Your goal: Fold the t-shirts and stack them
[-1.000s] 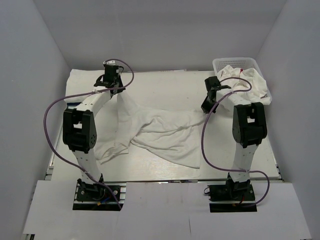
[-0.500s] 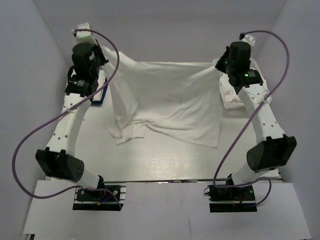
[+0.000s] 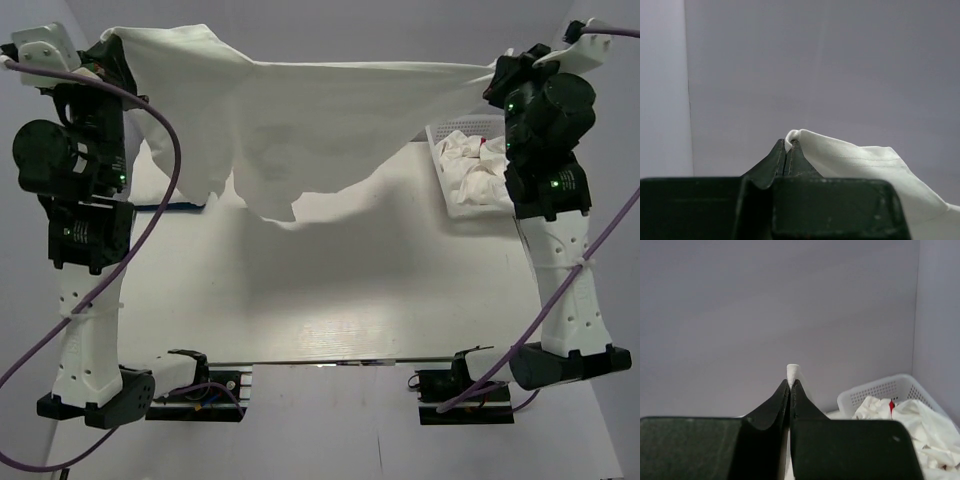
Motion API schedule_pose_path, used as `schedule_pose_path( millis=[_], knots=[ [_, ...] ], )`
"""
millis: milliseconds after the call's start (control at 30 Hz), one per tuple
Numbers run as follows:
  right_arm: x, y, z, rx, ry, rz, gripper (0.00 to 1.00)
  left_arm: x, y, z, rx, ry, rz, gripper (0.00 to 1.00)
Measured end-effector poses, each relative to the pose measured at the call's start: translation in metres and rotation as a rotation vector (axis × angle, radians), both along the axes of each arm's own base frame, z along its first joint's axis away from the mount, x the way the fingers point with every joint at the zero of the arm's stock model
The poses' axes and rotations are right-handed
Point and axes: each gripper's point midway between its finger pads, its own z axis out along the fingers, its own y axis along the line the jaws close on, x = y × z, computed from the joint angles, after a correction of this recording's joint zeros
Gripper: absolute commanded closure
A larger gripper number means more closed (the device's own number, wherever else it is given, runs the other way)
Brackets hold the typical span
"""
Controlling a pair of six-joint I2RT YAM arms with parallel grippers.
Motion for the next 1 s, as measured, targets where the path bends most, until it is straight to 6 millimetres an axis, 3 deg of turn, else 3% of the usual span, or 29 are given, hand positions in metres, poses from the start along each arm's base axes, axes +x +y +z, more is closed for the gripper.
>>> schedule_pose_path(
  millis=[167,300,433,533,700,1000],
  knots=[
    [-0.026,-0.009,0.045,-0.021,-0.117,-0.020,1.00,-0.024,0.003,0.026,0.017,-0.068,0.007,1.00],
    [-0.039,-0.013,0.066,-0.033,-0.178,-0.029,1.00,-0.033,0.004,0.033,0.032,-0.087,0.011,1.00],
    [-0.039,-0.013,0.071,-0.047,-0.195,-0.036,1.00,-0.031,0.004,0.034,0.037,-0.099,0.021,1.00],
    [-0.025,-0.011,0.067,-0.061,-0.182,-0.040,1.00,-0.021,0.004,0.033,0.036,-0.105,0.028,1.00],
    [0.019,-0.003,0.049,-0.085,-0.138,-0.043,1.00,0.018,0.001,0.027,0.022,-0.106,0.053,1.00],
    [0.116,0.022,-0.008,-0.130,-0.062,-0.015,1.00,0.153,-0.012,-0.027,0.040,0.016,0.113,1.00]
  ],
)
